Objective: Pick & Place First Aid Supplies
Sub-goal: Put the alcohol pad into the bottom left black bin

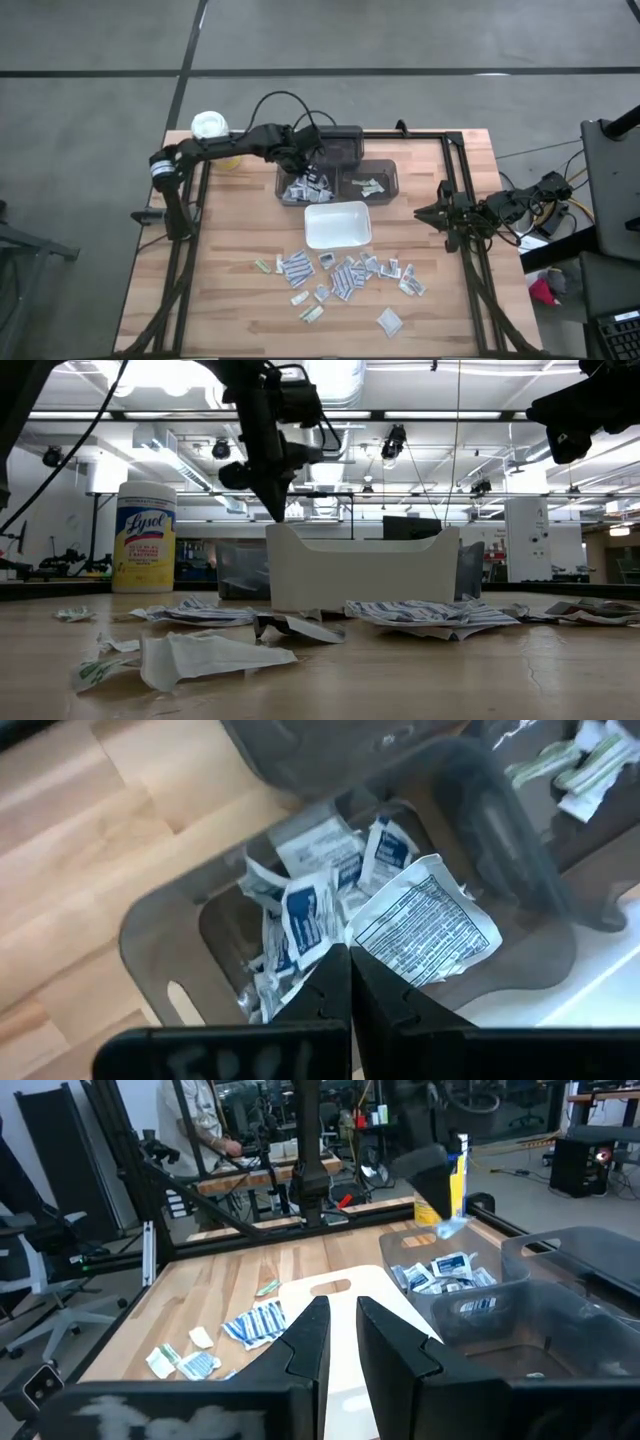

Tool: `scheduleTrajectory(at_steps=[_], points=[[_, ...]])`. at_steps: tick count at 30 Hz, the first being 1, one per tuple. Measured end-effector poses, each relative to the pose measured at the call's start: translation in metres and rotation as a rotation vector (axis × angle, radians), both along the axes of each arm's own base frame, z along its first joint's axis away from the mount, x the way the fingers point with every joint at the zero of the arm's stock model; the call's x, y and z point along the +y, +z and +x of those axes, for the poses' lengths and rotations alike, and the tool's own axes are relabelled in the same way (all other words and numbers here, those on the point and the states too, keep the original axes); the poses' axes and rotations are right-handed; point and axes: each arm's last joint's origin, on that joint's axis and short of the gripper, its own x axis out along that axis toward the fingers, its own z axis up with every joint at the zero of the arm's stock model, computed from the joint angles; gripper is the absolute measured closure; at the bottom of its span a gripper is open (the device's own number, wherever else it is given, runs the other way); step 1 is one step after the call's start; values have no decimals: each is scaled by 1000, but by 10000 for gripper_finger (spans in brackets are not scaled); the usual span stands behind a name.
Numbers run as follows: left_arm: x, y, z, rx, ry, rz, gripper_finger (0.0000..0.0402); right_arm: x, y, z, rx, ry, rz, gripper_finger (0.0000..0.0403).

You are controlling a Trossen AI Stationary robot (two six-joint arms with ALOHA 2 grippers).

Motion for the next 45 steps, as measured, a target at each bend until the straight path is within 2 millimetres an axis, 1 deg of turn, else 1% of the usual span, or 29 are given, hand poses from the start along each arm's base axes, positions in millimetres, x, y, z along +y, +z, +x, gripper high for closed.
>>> scheduleTrajectory(at_steps=[8, 12, 15, 25, 28, 31, 34, 36, 39, 41, 45], points=[[-3, -48, -1, -52, 9, -70, 401, 0, 0, 0, 0, 0, 1, 351], [-6, -62, -7, -14, 24, -93, 401, 0, 0, 0, 0, 0, 1, 351], [-6, -66, -9, 0, 24, -100, 401, 0, 0, 0, 0, 0, 1, 351], [-6, -65, -9, -1, 25, -97, 400, 0, 0, 0, -2, 0, 5, 351], [-6, -65, -9, 1, 15, -94, 389, 0, 0, 0, -2, 0, 5, 351], [-6, -65, -8, 0, 5, -99, 368, 0, 0, 0, -2, 0, 5, 351], [-7, -63, -9, -8, 5, -103, 342, 0, 1, 0, -8, 0, 7, 351], [-8, -57, -11, -19, 15, -107, 328, 0, 2, 0, -19, 0, 11, 351], [-9, -39, -14, -73, 27, -95, 315, 0, 2, 0, -22, 0, 10, 351], [-14, -25, -17, -112, 25, -86, 313, 0, 2, 0, -22, 0, 10, 351], [-32, 4, -22, -208, -2, -73, 312, 0, 2, 0, -22, 0, 10, 351]])
